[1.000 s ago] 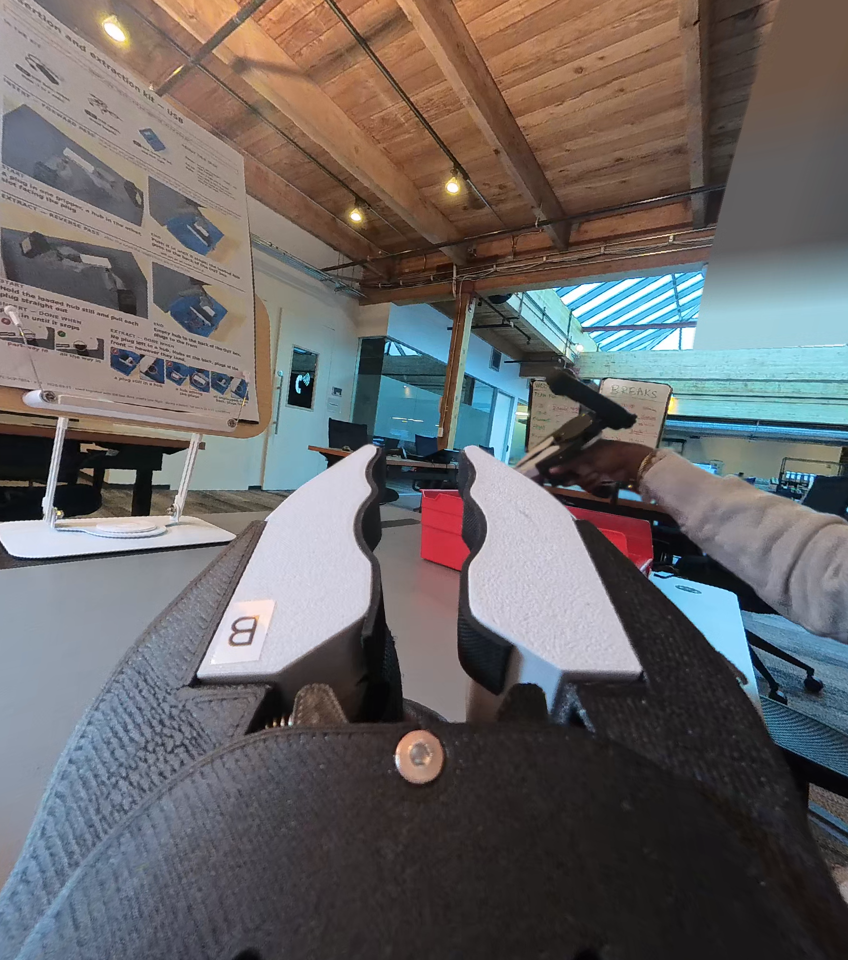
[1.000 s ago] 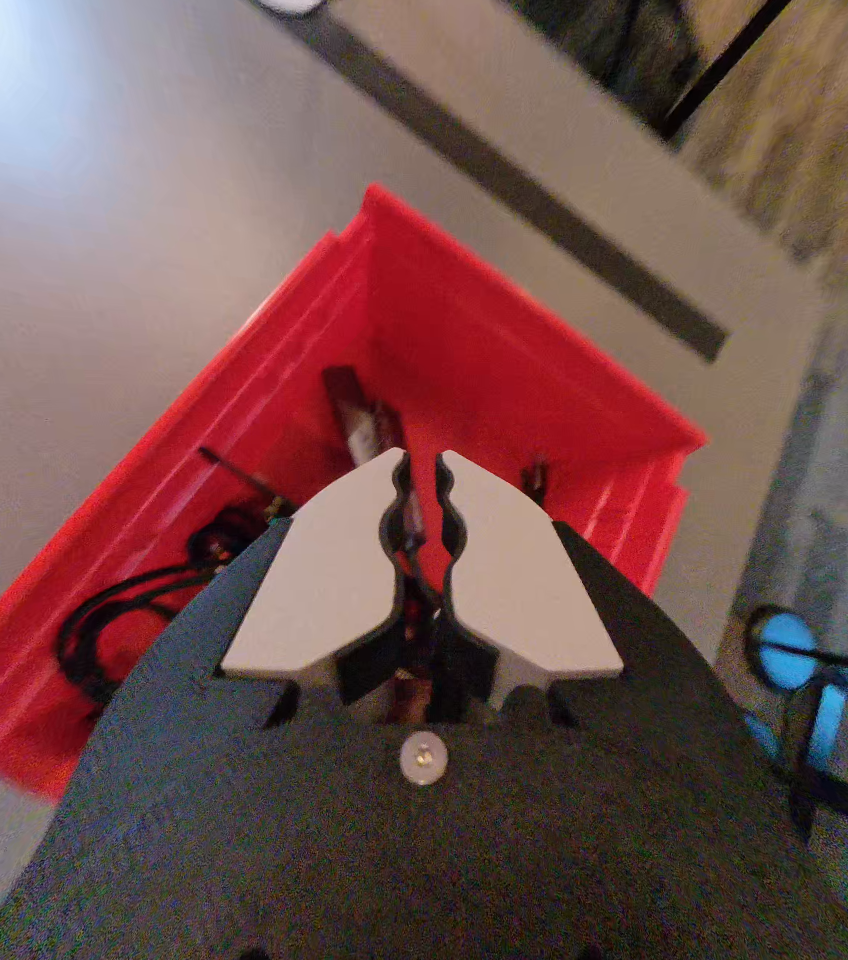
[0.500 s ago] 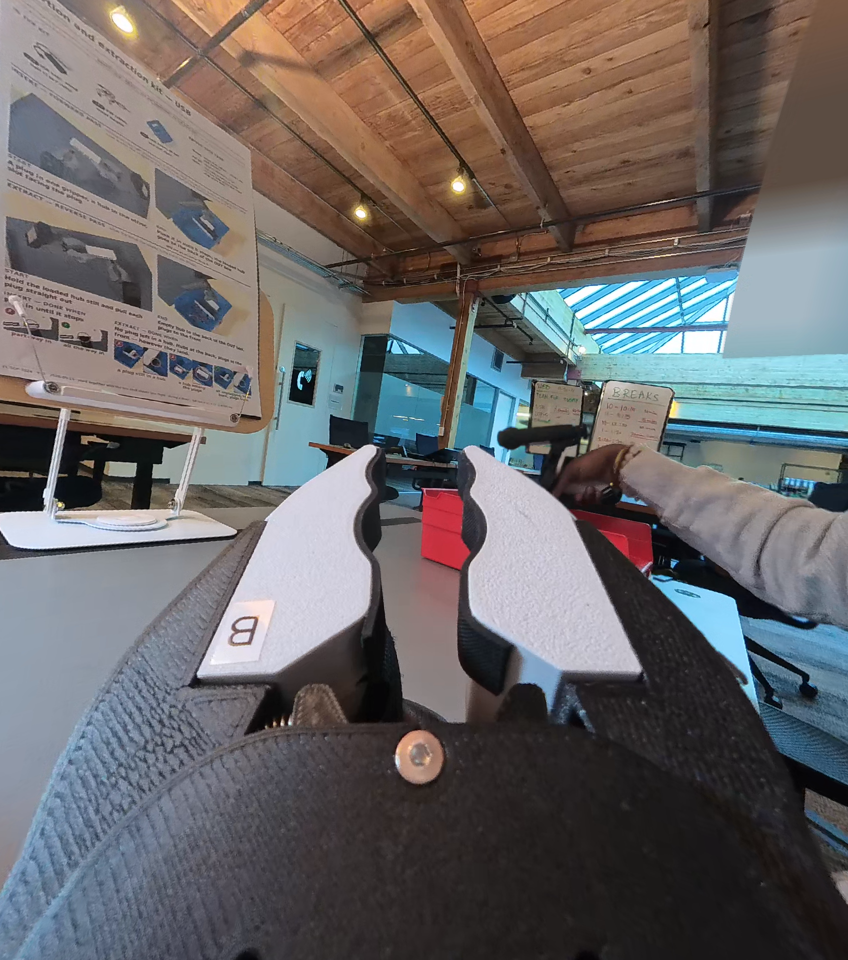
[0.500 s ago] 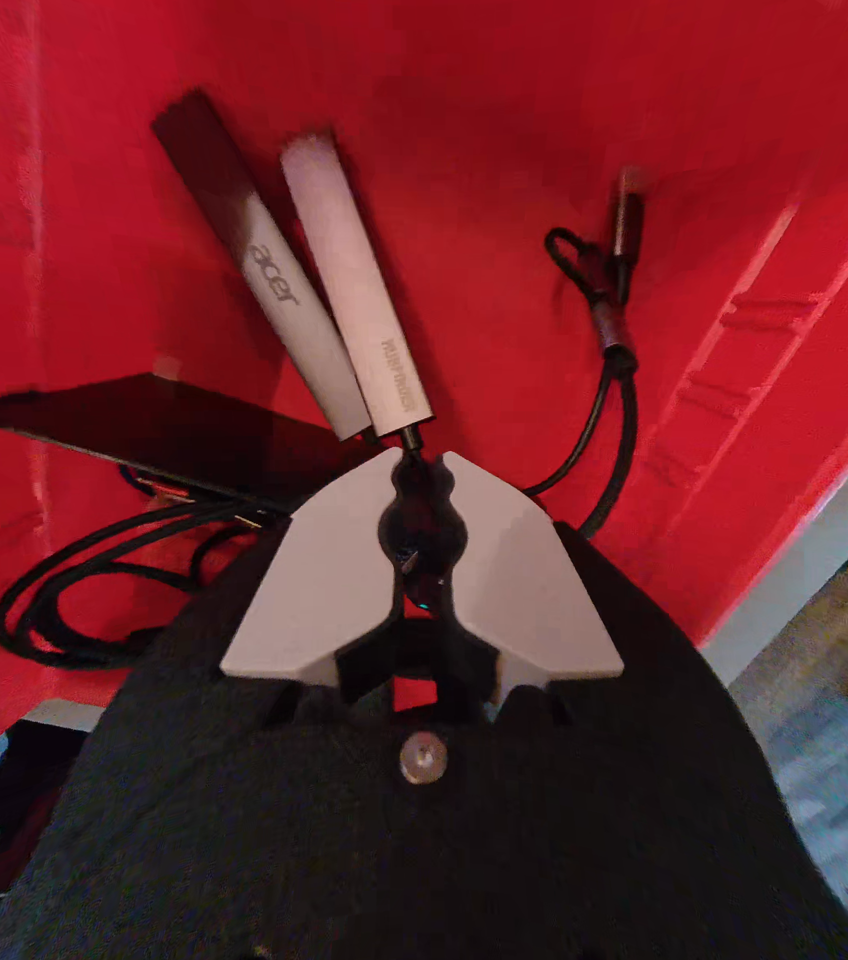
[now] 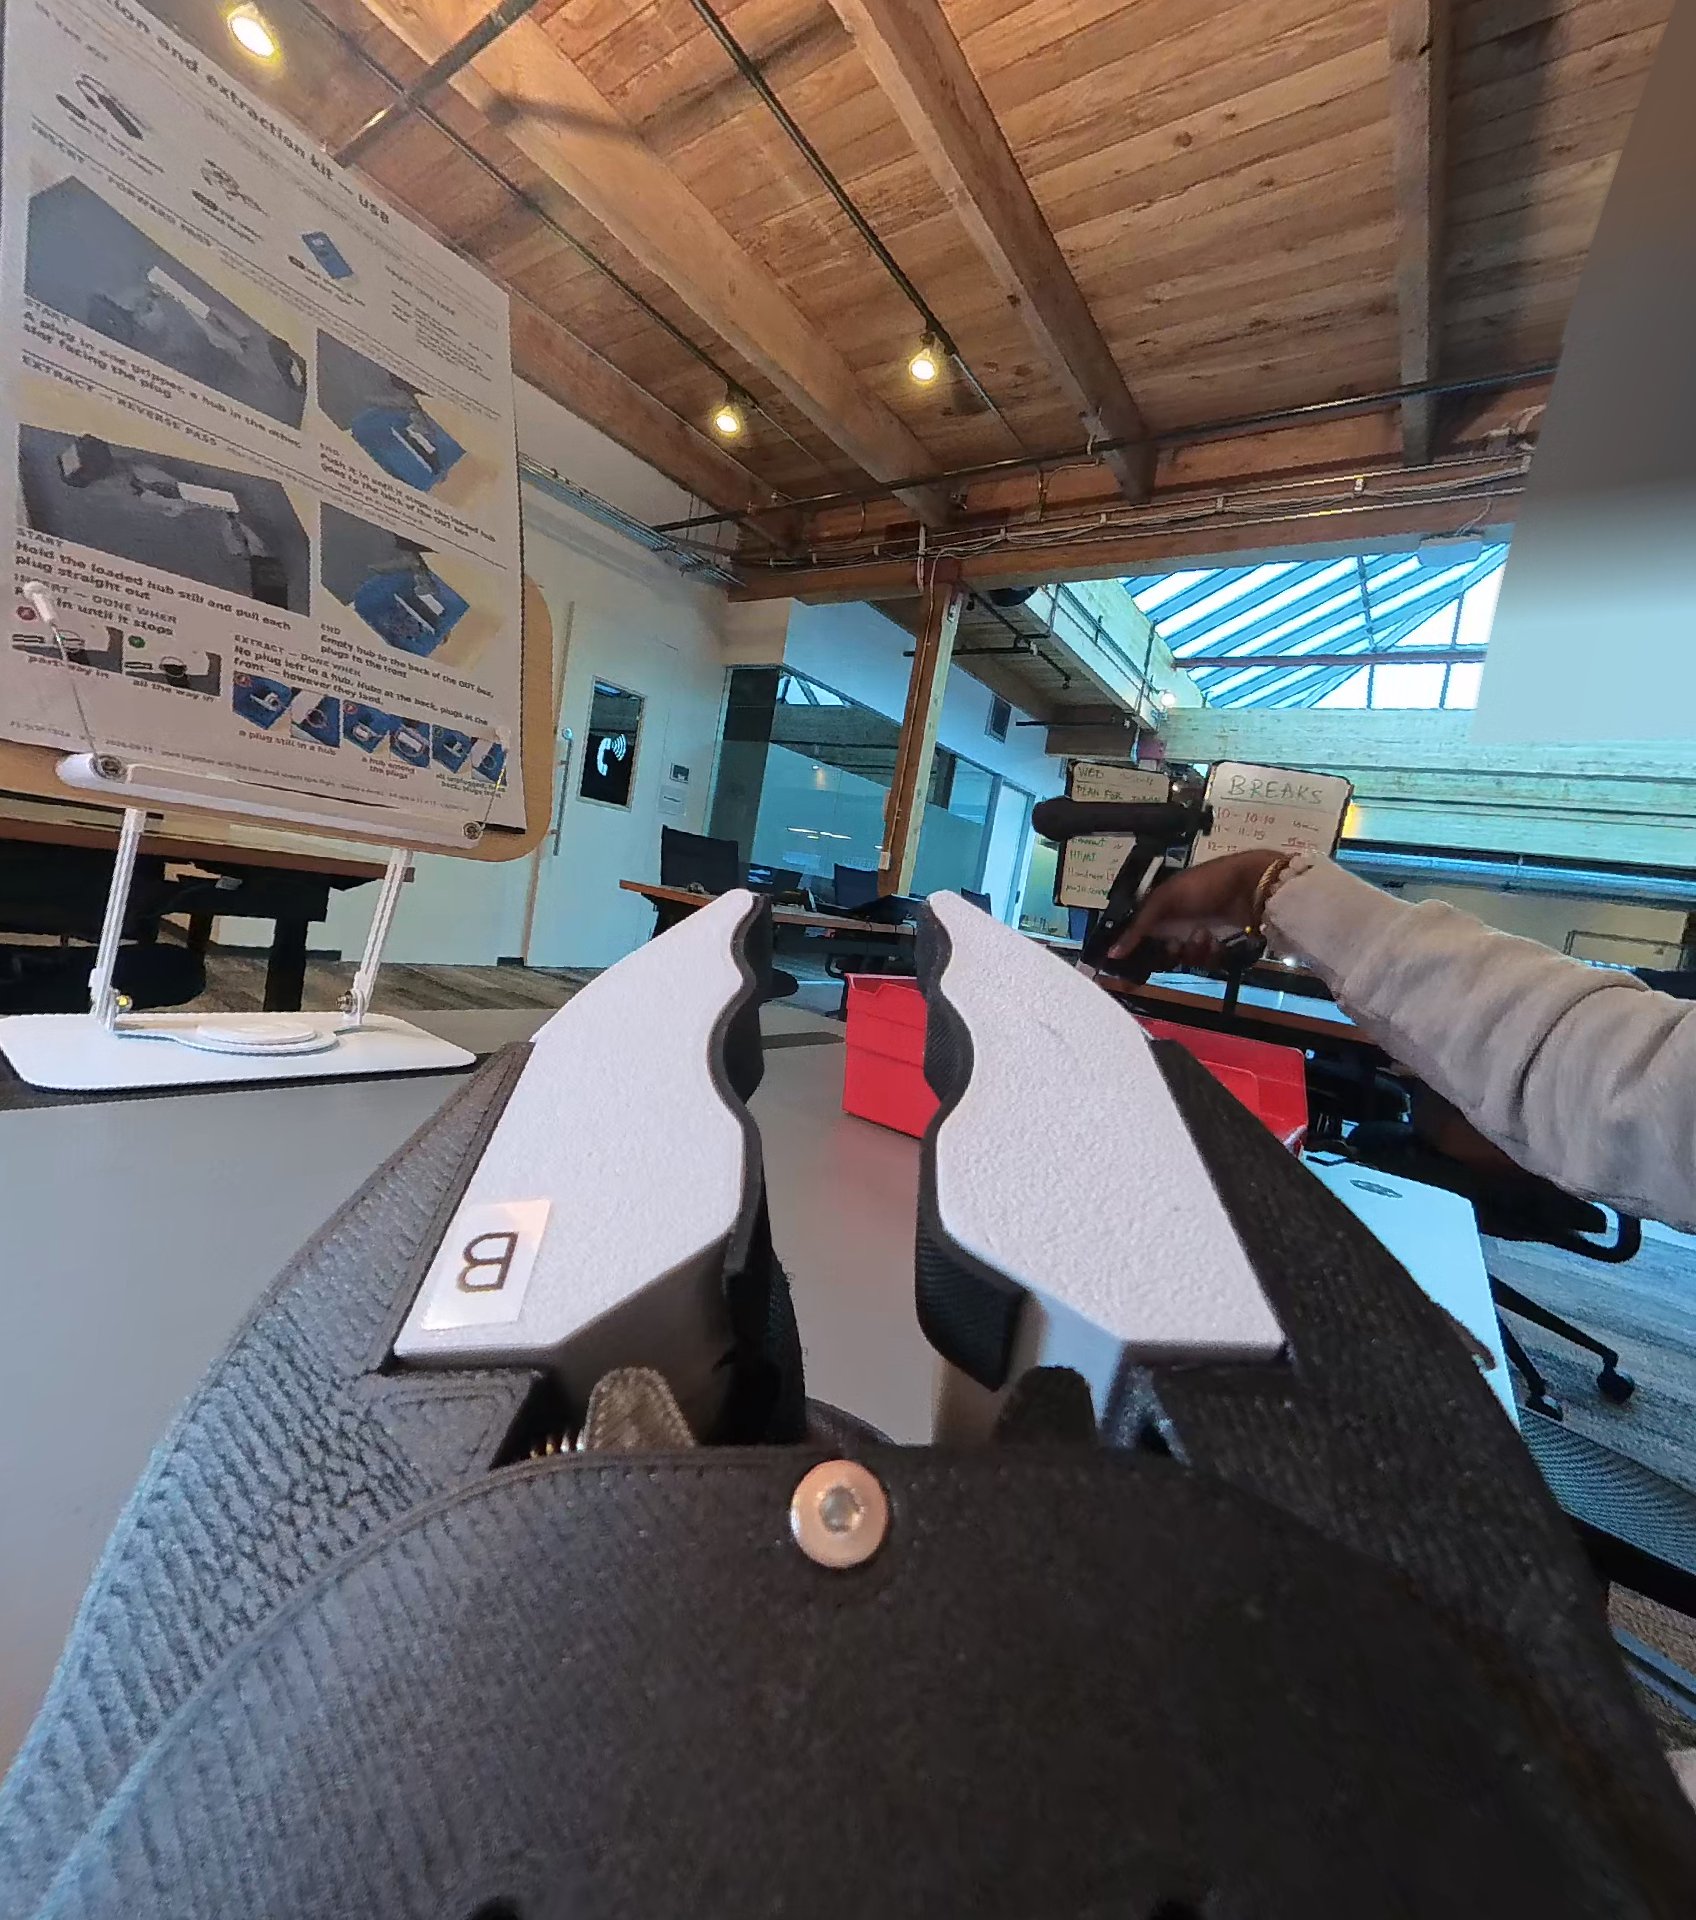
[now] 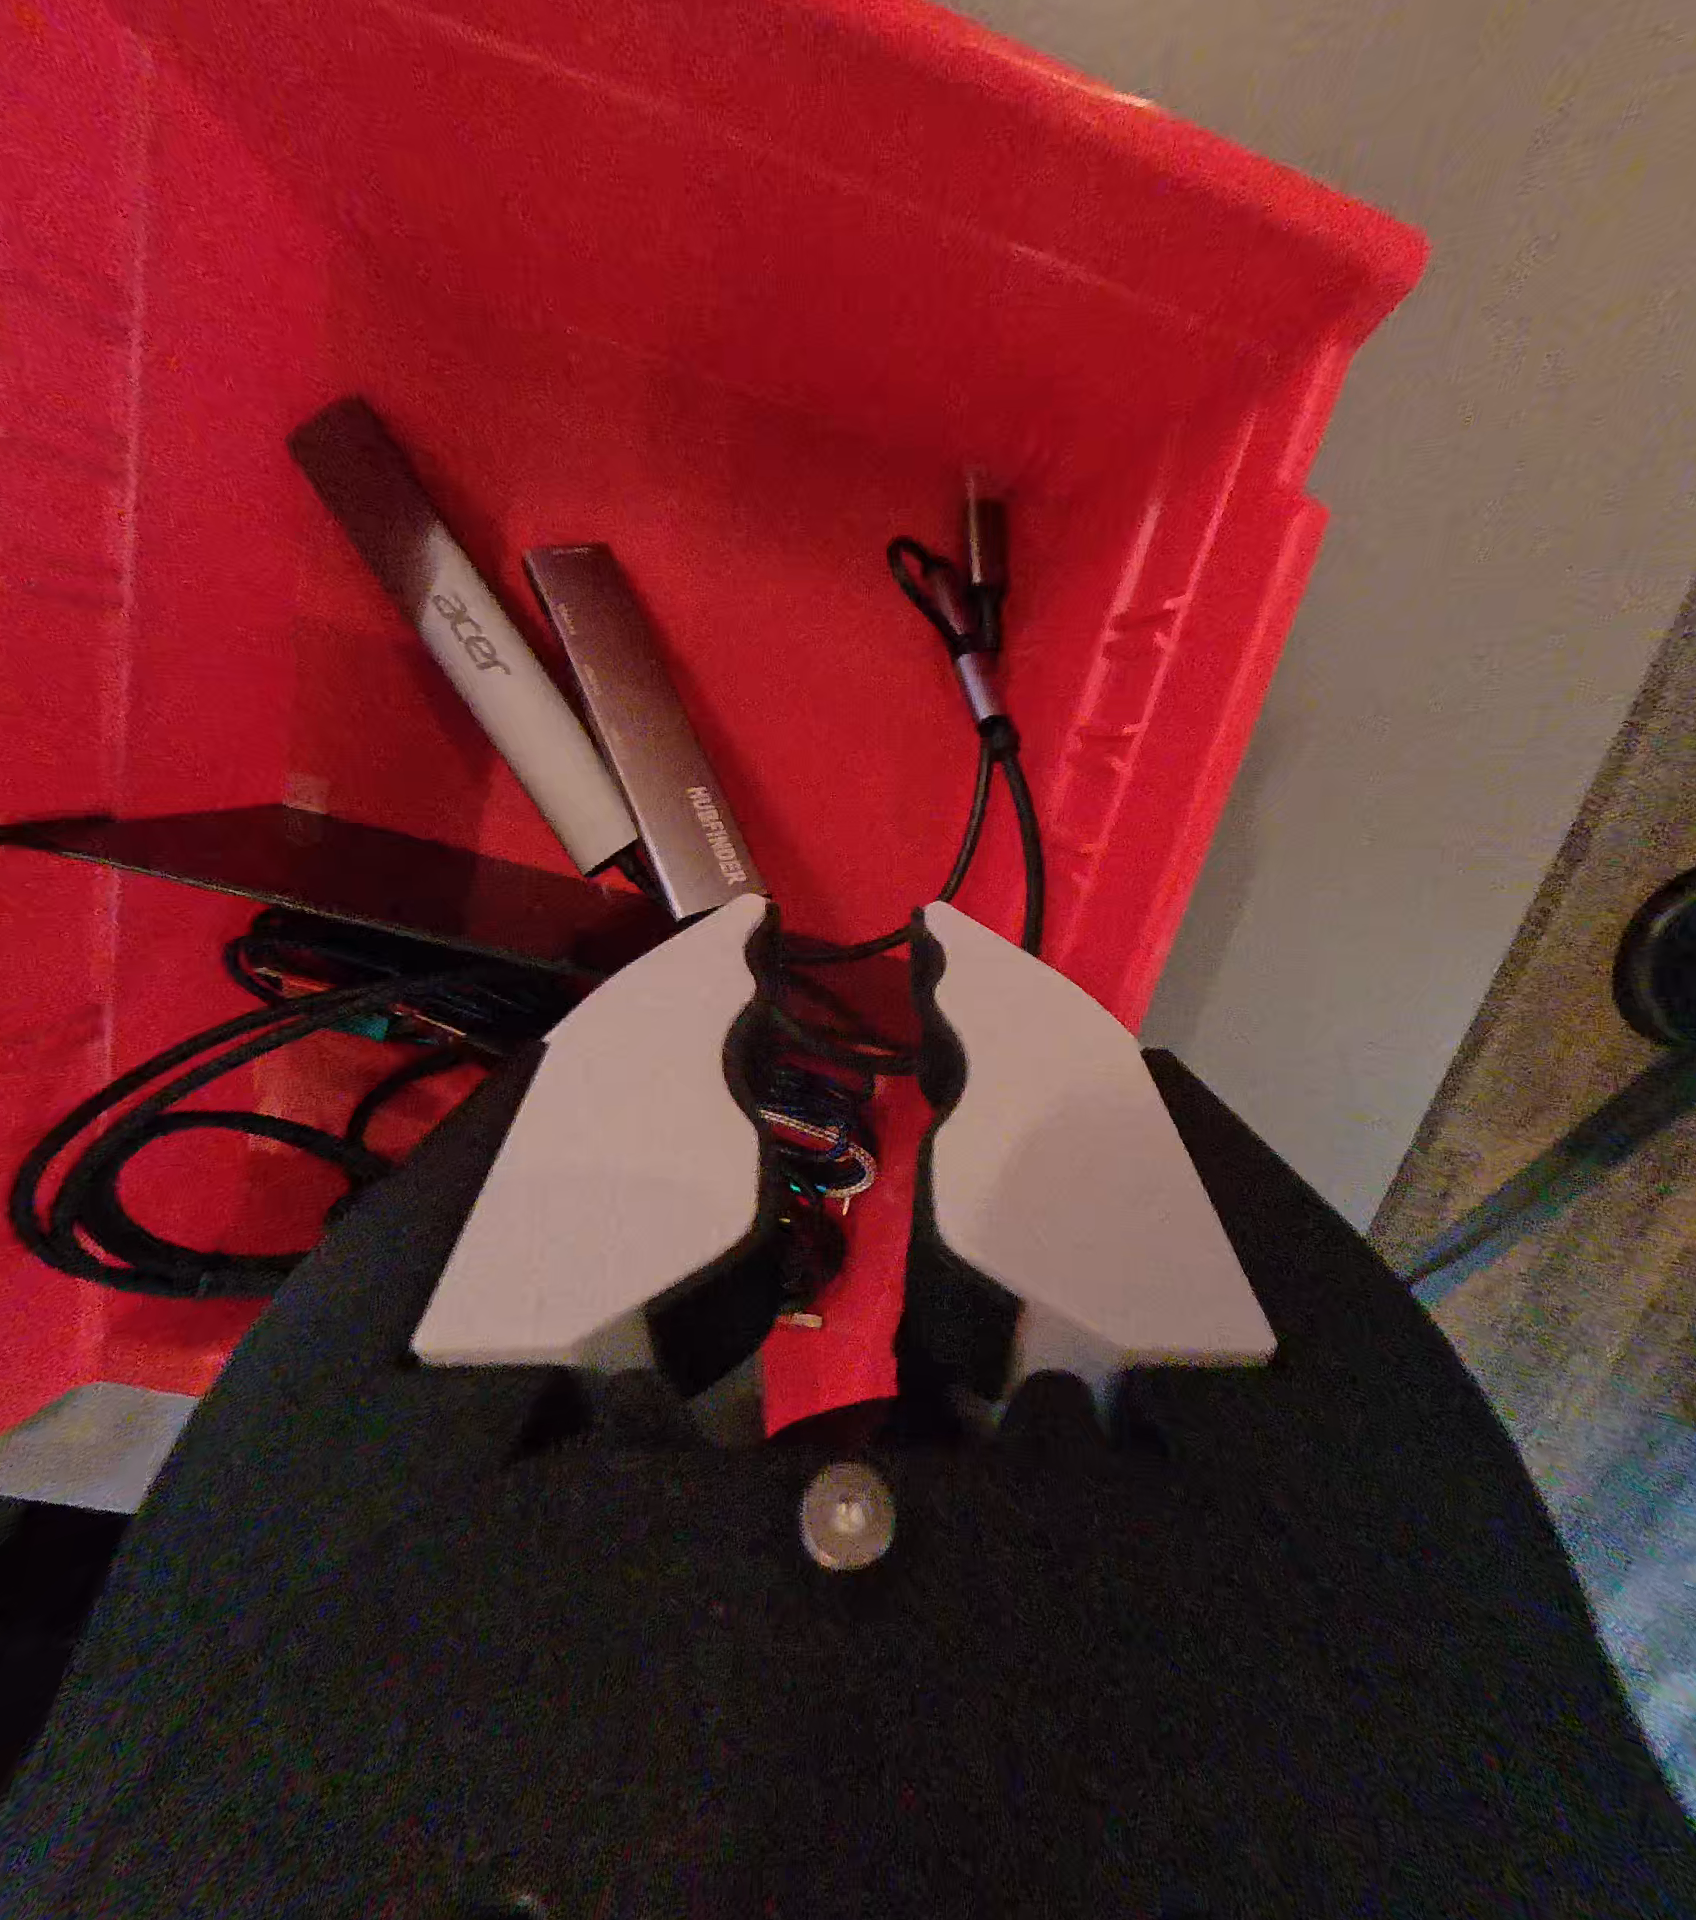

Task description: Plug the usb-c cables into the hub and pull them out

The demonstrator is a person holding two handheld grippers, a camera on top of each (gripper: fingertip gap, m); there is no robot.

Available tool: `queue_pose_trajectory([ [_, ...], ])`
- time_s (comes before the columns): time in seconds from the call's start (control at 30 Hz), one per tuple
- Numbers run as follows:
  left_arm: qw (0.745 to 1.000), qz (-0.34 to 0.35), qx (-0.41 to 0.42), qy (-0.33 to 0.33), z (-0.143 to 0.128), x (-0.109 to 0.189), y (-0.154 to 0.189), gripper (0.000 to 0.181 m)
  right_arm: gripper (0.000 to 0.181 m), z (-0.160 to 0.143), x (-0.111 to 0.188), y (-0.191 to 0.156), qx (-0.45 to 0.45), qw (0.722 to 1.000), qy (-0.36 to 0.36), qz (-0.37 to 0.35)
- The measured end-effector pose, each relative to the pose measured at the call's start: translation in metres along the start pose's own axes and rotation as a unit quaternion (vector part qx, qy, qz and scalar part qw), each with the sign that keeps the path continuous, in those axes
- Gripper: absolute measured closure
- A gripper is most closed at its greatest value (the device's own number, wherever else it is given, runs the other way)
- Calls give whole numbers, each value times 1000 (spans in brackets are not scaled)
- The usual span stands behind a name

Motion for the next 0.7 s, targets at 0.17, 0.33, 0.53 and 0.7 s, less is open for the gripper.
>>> queue_pose_trajectory([
  [0.17,1000,1,3,-1,0,0,-1,155,160,-11,-9,8,-16,996,-50,-71],
  [0.33,1000,1,6,-1,0,0,-1,155,164,-18,14,8,-41,996,-8,-76],
  [0.53,1000,1,3,-1,0,0,0,155,179,-23,-7,4,-35,998,-38,-47],
  [0.7,1000,1,5,-1,0,0,-1,155,181,-15,-29,0,-19,997,-58,-39],
])
Point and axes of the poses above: each gripper's, where its closed fingertips meet, x back along the fingers, z out of its top, y = z × x across the jaws, the point moved 8 cm from there along x, back along the fingers, and after that the axes turned 11 degrees about -y, right-handed, at the moved point
